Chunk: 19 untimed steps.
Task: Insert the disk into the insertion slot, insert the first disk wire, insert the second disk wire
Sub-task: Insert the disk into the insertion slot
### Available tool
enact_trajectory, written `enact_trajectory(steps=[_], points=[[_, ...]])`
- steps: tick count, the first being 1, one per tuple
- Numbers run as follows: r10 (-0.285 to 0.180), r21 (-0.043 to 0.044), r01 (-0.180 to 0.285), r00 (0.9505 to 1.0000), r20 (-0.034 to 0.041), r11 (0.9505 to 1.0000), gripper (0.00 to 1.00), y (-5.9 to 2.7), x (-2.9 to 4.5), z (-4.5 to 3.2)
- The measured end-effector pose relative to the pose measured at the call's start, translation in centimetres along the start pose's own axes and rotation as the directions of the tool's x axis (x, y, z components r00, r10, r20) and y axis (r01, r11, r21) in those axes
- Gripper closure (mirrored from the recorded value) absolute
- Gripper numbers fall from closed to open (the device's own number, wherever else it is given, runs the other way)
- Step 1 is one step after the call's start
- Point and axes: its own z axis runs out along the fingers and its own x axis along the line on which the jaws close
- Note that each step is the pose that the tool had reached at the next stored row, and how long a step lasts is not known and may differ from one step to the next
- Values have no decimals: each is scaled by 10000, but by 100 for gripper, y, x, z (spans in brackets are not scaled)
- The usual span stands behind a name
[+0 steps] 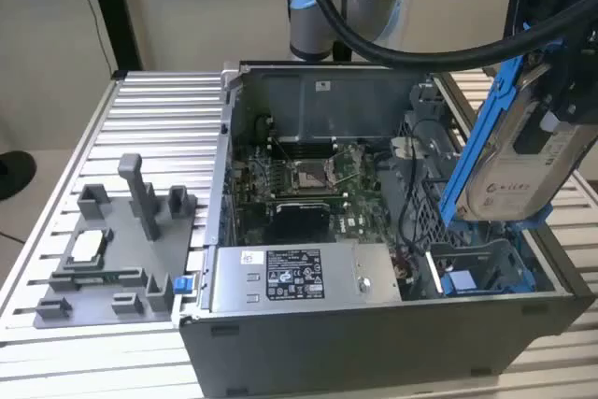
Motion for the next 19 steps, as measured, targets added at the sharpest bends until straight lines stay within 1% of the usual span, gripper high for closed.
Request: enact_trajectory(steps=[13,16,19], points=[[-1,-1,1,10000,-2,10000,100,-7,-1,3],[0,-1,0,10000,-1,10000,100,-34,-1,27],[0,0,0,10000,-1,10000,100,-74,-2,72]])
